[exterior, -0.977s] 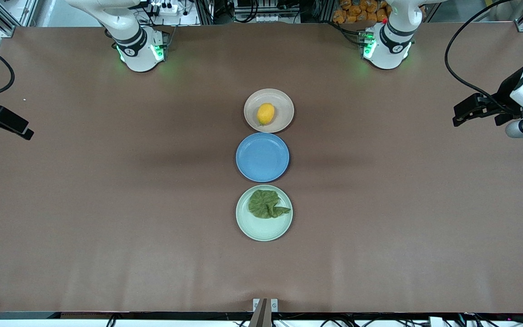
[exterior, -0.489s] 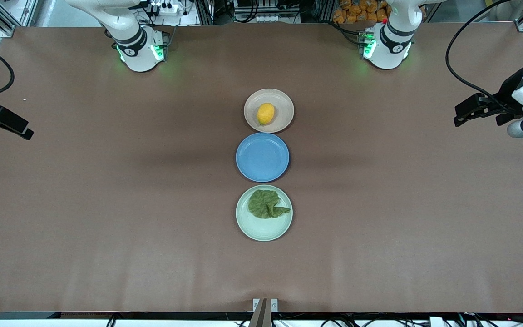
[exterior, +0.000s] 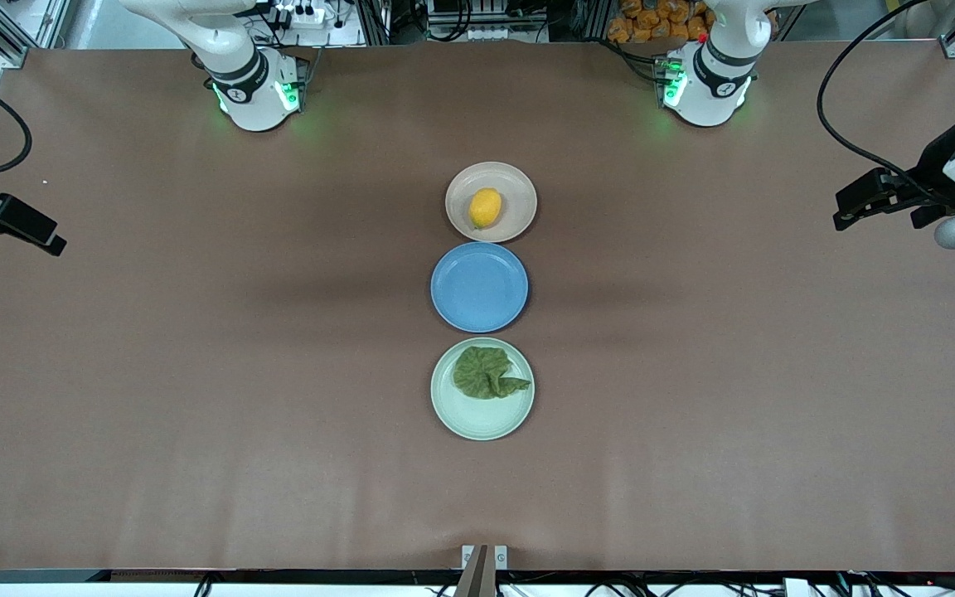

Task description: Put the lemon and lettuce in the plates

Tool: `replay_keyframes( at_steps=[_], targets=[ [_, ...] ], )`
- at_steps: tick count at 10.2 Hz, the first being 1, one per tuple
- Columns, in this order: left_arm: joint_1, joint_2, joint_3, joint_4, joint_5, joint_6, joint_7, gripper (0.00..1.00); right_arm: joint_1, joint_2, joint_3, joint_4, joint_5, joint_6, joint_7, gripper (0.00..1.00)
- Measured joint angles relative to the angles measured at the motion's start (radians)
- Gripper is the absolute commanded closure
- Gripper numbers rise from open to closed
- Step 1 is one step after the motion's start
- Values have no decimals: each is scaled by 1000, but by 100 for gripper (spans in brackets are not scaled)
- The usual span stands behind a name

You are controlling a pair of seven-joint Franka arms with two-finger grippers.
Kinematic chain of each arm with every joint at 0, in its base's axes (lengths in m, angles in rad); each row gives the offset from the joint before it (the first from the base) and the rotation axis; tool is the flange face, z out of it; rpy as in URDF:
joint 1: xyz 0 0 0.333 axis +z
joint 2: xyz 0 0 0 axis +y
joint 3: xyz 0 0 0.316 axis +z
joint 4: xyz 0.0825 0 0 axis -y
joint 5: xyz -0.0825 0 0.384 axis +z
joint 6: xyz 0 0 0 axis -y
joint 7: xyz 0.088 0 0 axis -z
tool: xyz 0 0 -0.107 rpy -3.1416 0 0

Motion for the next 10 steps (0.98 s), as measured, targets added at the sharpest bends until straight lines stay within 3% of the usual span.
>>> replay_keyframes(
  at_steps=[10],
  targets=[
    [0,0,0,0,0,0,1,0,0,-2,-1,-1,0,5,-70,0]
  ],
)
